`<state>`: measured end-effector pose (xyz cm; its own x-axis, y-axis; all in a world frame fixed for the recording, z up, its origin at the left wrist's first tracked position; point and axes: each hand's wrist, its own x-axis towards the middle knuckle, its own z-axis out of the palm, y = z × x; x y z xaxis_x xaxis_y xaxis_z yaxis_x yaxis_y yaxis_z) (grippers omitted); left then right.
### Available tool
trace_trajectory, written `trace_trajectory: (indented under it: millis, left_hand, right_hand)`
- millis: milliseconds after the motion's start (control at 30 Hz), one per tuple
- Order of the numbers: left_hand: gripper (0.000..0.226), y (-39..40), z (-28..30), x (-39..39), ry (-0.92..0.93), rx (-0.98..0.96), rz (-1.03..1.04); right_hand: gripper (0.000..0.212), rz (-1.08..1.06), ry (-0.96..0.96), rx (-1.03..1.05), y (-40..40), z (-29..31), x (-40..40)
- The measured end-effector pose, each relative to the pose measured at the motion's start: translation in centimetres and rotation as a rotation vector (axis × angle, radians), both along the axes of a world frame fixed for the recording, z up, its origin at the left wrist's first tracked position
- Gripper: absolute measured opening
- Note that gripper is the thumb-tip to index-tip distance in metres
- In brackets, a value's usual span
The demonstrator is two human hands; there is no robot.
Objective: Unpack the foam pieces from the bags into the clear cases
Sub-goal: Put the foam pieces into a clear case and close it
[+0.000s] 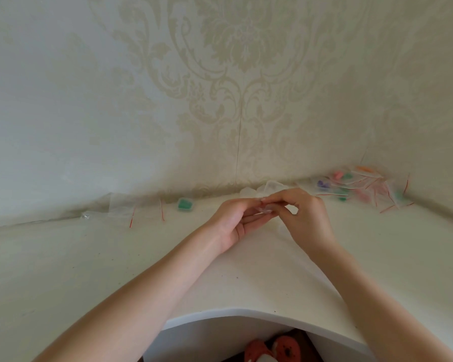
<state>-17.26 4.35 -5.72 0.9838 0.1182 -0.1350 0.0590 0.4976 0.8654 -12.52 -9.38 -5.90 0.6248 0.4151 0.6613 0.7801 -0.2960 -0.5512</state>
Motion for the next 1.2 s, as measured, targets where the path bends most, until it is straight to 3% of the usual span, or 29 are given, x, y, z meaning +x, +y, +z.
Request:
trace_trajectory:
  millis: [233, 367, 500, 700, 767, 867, 1100, 1200]
  left_hand:
    - [0.014, 0.1, -0.3, 0.2, 0.012, -0.004, -0.014]
    - [0.012, 0.1, 0.0, 0.0, 0.005, -0.064, -0.026]
    - [0.012, 0.0, 0.0, -0.1, -0.001, -0.037, -0.045]
    - [0.036, 0.3, 0.0, 0.1, 0.032, -0.152, -0.001]
    - [0.033, 0.4, -0.1, 0.2, 0.027, -0.114, 0.002]
    - [0.010, 0.4, -0.4, 0.3, -0.009, 0.012, 0.001]
    - [0.010, 0.4, -0.8, 0.3, -0.086, 0.144, 0.046]
    - [0.019, 0.4, -0.5, 0.3, -0.022, 0.248, 0.223]
  right_hand:
    - [0.021, 0.020, 0.077, -0.006, 0.1, -0.4, 0.1]
    - [0.018, -0.076, 0.046, 0.187, 0.1, 0.1, -0.3]
    - [0.025, -0.124, 0.135, 0.192, -0.1, 0.2, 0.5]
    - [0.025, 0.030, 0.219, 0.245, 0.0, 0.3, -0.3]
    - [0.024, 0.075, 0.248, 0.249, -0.1, 0.4, -0.4]
    - [0.023, 0.130, 0.247, 0.233, 0.0, 0.4, -0.6]
    - [0.022, 0.213, 0.353, 0.292, 0.1, 0.7, -0.8]
    - [0.021, 0.160, 0.364, 0.270, 0.3, 0.3, -0.5]
